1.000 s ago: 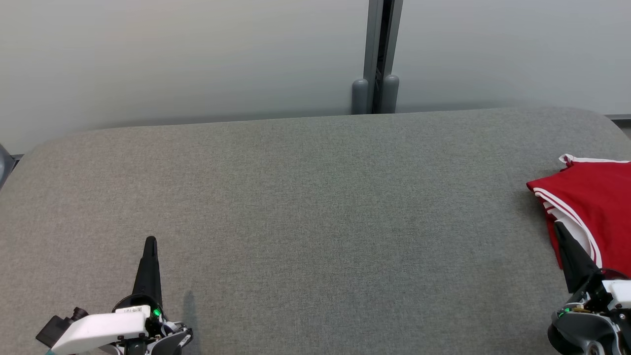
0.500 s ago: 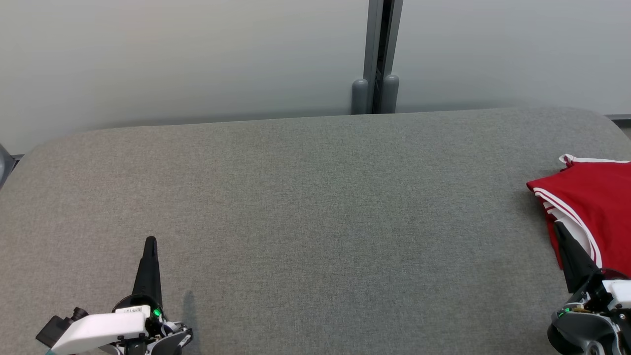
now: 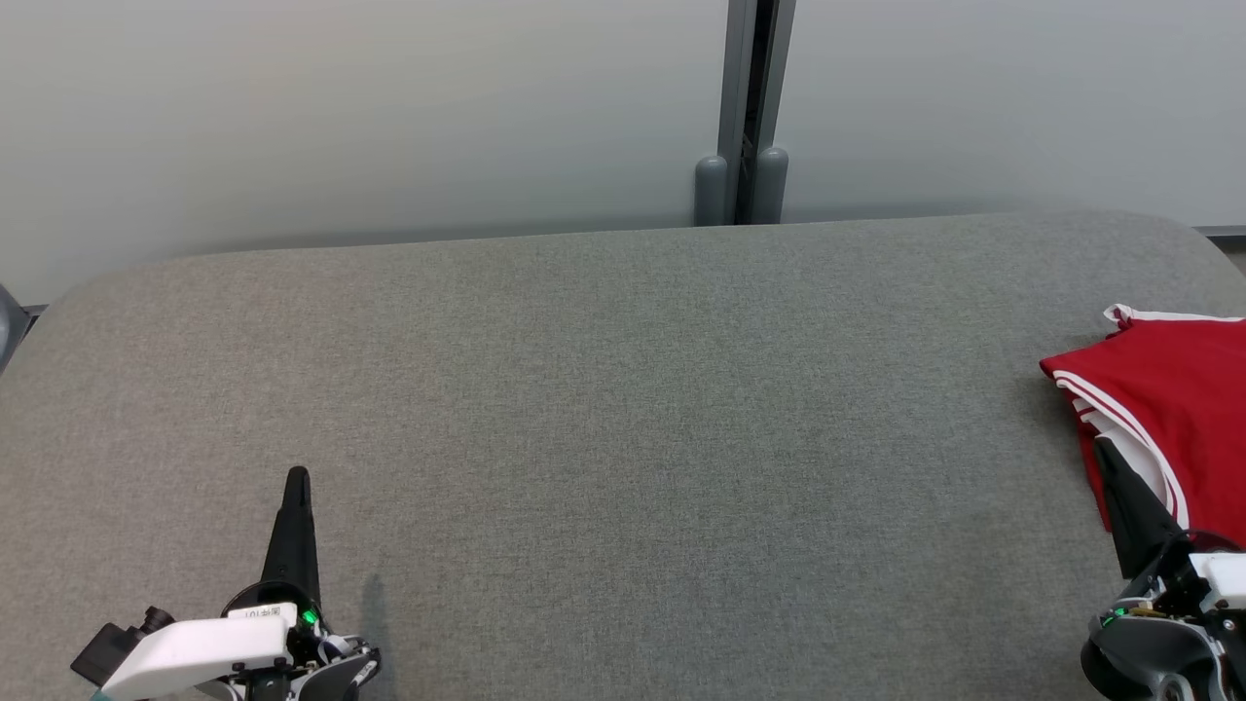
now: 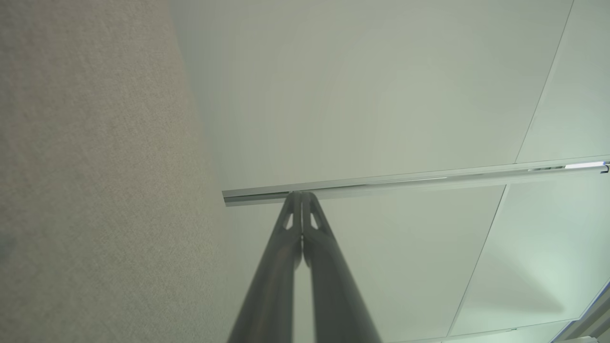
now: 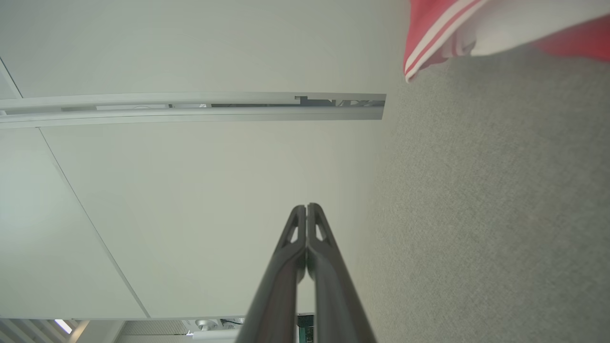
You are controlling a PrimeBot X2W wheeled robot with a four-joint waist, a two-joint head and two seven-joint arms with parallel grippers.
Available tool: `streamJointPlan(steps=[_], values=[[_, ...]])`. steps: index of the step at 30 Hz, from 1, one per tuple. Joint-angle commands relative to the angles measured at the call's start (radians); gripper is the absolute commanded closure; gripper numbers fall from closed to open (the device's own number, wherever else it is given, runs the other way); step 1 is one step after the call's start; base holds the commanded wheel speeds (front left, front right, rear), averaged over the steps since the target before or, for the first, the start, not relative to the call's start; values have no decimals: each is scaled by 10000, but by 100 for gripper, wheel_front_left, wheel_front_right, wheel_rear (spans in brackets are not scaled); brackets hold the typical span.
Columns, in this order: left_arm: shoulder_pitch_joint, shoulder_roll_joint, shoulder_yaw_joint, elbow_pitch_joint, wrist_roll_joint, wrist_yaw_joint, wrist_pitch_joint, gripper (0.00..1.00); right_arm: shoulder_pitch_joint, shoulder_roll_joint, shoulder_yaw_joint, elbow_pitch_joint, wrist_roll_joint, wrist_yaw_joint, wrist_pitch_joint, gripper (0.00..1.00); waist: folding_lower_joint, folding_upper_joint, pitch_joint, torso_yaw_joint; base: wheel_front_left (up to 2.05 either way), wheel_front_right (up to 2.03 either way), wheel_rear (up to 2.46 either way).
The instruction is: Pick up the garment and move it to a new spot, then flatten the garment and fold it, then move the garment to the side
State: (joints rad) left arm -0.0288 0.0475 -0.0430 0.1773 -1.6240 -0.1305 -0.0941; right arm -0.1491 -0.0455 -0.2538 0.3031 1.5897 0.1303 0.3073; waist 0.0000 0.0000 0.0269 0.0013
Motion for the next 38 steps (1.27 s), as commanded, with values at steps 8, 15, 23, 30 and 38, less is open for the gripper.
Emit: streamJointPlan(steps=[8,15,23,30,38], values=[[-147,24,48,15,-30,-32,7,100,-25,-93,-24,5,55,7,-9,100,0,0,0,0,0,0,0],[-147,24,48,15,-30,-32,7,100,-25,-93,-20,5,57,7,-10,100,0,0,0,0,0,0,0],[-147,24,48,15,-30,-32,6,100,-25,-93,-22,5,58,7,-11,100,0,0,0,0,0,0,0],[-147,25,49,14,-30,-32,6,100,-25,-93,-19,5,59,7,-11,100,0,0,0,0,0,0,0],[-148,25,47,14,-30,-32,6,100,-25,-93,-18,5,60,7,-12,100,0,0,0,0,0,0,0]])
